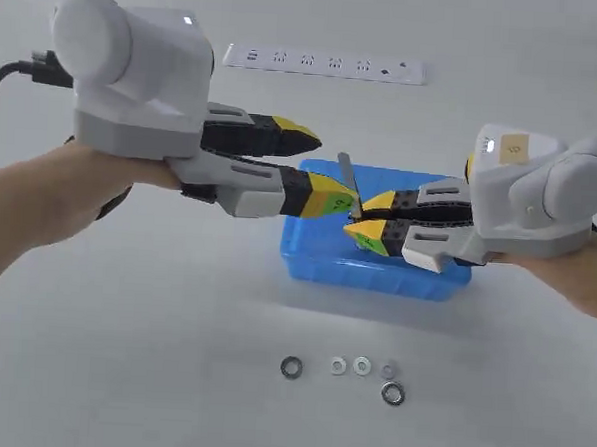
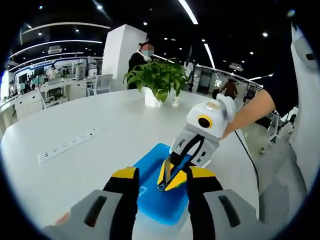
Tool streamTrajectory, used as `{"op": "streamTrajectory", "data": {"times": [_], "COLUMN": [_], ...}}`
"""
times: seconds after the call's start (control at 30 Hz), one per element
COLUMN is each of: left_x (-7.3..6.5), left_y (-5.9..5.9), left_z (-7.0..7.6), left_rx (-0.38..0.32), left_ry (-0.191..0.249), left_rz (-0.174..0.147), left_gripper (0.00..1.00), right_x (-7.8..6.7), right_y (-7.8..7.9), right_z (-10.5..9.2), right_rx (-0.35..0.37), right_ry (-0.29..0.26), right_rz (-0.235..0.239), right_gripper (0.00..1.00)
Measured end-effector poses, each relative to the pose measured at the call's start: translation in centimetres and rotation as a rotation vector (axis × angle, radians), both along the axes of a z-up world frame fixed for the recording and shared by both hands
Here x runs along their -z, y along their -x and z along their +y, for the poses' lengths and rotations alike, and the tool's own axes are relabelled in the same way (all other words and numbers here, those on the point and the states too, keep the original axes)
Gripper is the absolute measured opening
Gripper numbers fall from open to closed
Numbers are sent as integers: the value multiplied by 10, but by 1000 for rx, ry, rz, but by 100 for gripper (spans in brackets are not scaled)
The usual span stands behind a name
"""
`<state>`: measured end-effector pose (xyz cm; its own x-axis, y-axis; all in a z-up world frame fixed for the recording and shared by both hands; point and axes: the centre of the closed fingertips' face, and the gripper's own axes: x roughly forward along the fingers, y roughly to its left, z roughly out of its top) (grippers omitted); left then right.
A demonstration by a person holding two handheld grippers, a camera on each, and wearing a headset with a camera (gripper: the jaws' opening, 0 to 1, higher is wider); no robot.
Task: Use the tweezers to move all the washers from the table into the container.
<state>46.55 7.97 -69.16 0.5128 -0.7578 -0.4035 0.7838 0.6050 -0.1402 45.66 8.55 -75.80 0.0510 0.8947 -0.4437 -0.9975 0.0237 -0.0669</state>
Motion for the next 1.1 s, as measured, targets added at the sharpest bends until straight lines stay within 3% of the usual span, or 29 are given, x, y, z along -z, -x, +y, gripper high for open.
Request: {"op": "streamTrajectory", "data": {"times": [0.07, 0.27, 0.57, 0.87, 1.03, 1.1], "left_x": [1, -10, -7, -5, -7, -9], "left_y": [0, -7, -3, 2, 6, 3], "left_z": [-4, -13, -14, -15, -22, -17], "left_rx": [19, 28, 57, 101, 125, 132], "left_ry": [7, 59, 46, -9, -61, -69], "left_rz": [4, -12, -4, -30, -82, -91], "left_gripper": [30, 28, 12, 9, 8, 8], "right_x": [-1, -2, -3, -2, -4, -6], "right_y": [0, -1, -2, 1, 3, 3], "right_z": [-1, -1, -2, -3, -3, -2], "right_rx": [0, -3, 0, -15, -22, -24], "right_ry": [0, 1, -4, 6, 14, 17], "right_rz": [-1, -5, -1, -4, -8, -18], "right_gripper": [7, 7, 7, 7, 7, 8]}}
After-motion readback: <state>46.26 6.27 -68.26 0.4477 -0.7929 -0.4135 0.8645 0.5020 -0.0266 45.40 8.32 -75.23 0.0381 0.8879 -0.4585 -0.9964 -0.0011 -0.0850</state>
